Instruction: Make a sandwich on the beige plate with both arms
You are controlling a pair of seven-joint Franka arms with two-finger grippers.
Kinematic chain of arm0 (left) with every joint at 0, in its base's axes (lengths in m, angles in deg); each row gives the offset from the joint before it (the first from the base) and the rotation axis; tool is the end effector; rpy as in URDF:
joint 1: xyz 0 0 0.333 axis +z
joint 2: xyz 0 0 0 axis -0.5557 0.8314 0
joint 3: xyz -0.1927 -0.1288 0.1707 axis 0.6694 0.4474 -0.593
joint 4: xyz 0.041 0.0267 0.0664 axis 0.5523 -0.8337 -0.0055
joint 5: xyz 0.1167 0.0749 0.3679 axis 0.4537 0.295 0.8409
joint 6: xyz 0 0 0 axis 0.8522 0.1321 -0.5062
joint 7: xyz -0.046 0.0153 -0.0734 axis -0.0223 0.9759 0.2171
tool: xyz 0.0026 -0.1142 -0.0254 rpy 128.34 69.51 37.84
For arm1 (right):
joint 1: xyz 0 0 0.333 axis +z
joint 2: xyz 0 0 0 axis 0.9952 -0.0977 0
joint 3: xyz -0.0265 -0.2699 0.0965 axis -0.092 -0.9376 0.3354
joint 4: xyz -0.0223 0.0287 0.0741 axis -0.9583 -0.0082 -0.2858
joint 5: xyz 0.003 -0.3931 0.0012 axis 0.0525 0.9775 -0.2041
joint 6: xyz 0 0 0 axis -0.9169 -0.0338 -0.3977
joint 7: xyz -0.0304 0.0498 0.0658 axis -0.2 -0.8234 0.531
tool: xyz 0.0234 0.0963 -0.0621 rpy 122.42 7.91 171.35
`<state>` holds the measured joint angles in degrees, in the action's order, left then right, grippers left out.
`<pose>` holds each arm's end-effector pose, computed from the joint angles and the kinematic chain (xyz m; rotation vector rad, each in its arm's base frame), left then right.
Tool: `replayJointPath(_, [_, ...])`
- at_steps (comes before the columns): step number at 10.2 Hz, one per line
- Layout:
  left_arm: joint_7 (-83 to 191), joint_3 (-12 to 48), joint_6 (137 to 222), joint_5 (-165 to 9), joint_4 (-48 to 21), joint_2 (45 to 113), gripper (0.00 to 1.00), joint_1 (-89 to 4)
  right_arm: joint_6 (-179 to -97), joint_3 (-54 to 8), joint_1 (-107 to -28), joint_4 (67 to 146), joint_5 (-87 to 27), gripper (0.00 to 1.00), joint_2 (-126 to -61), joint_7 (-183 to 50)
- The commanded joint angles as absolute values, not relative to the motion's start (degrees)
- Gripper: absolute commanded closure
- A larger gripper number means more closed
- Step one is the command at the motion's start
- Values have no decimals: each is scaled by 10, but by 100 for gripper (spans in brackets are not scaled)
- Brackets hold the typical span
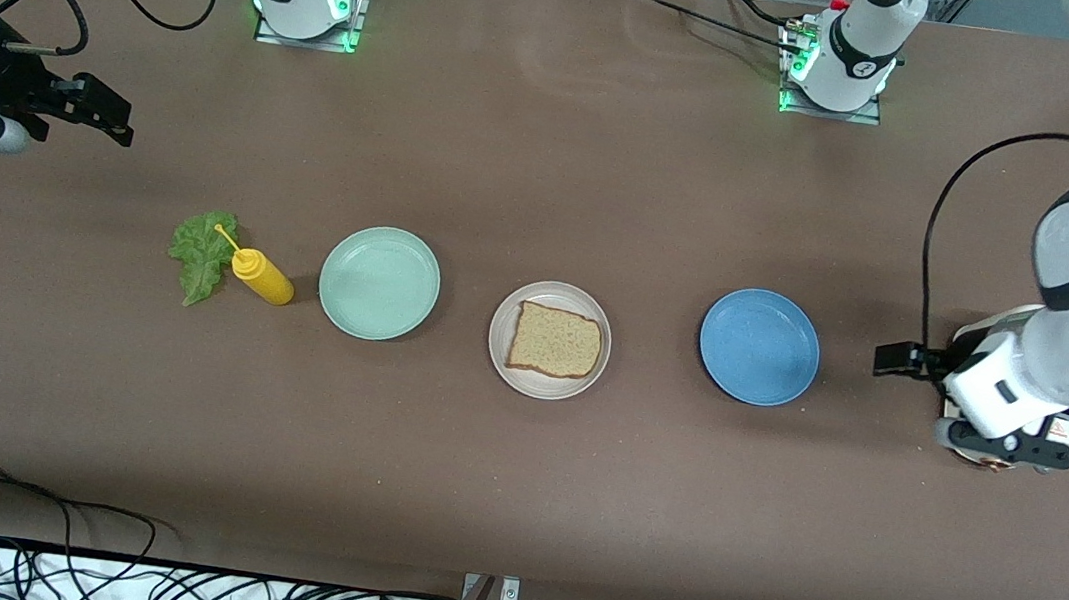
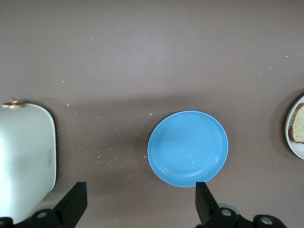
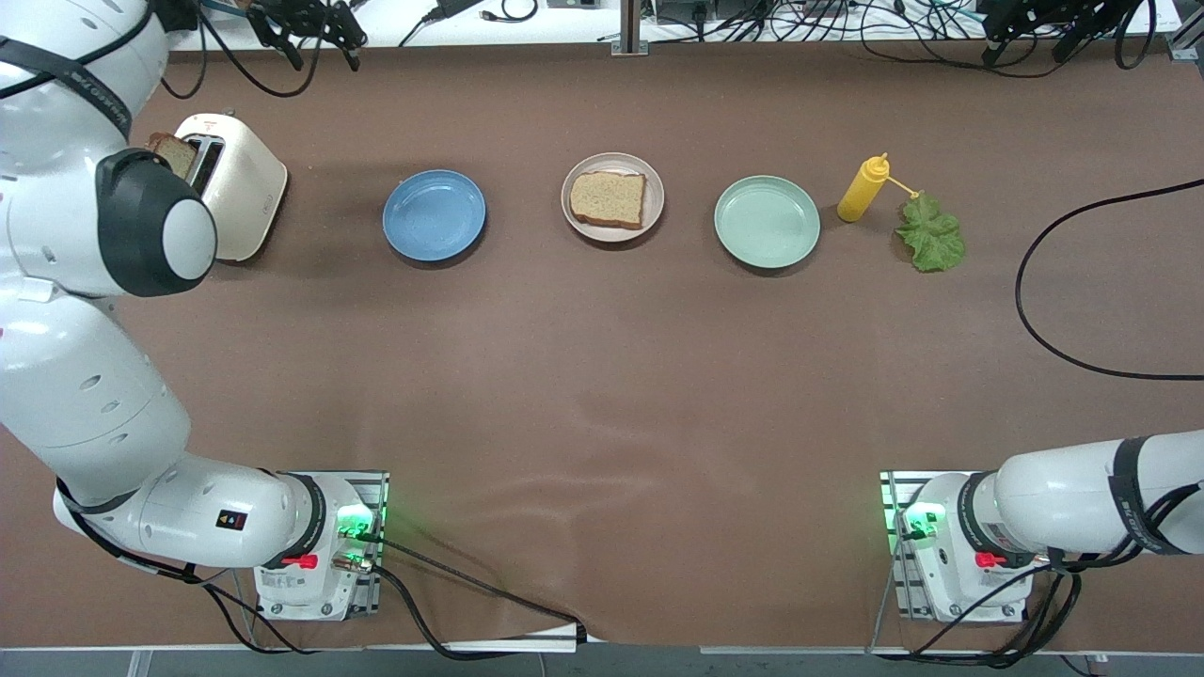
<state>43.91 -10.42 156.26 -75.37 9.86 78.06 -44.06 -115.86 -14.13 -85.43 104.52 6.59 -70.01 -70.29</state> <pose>0.6586 -0.0343 0.4449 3.0882 -0.1009 -0.1852 0.5533 0.0250 0.5429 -3.1332 -0.0965 0.0708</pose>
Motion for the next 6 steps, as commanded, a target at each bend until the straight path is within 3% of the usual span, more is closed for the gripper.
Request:
replayJointPath(1, [445,-102,1527,-734,85,736,0,-435,-1148,-142,-855,1033,57,0,-703,-700])
replayJointPath(3, [448,-99,1514,-717,75,708,0,-430,-1148,-142,-855,1033,57,0,-703,-700])
replayJointPath(6, [449,-97,1517,-705,6,633,0,-430,-1148,-142,-855,1033,57,0,-703,-700])
